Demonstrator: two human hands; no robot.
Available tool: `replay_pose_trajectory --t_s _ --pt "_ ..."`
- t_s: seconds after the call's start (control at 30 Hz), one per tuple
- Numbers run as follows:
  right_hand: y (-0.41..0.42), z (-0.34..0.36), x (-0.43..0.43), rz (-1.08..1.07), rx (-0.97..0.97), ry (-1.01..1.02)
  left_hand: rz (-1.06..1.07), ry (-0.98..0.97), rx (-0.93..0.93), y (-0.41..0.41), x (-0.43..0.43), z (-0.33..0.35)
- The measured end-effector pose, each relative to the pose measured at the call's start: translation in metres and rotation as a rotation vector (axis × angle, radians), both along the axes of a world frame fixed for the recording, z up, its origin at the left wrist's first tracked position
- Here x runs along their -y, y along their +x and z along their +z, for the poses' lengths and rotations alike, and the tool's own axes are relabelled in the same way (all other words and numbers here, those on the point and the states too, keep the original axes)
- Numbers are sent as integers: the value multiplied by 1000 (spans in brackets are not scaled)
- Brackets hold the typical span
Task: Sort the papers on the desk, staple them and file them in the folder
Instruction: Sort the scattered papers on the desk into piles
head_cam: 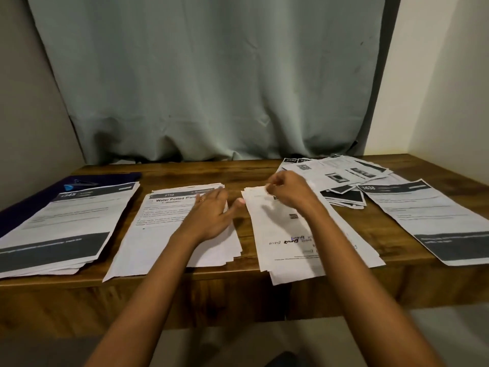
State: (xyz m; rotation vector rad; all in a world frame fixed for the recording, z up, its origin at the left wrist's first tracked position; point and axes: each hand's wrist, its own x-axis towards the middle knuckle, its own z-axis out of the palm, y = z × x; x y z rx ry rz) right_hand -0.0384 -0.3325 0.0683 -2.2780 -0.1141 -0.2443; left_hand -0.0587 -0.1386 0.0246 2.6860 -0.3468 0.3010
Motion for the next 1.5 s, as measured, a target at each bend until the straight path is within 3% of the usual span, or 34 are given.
replay_pose_trajectory --t_s 0.27,0.43,0.63,0.73,0.9,1.2,1.5 --pt "76 -39 113 -387 -78 -112 -172 42 -21 45 72 -23" --pt "113 -46 146 -472 -99 -102 -148 85 -108 58 76 -52" --pt "139 -64 149 -609 -113 -357 -145 132 -113 64 75 -55" --pt "147 -68 151 -625 -138 -381 -153 186 -137 65 75 -56" --pt "149 -63 161 -623 -201 -285 -148 232 -143 67 74 -55" --pt "148 -60 174 -692 -209 142 -164 195 -122 68 74 -57" --pt "143 -68 174 -706 -19 106 -155 173 -117 64 75 -56"
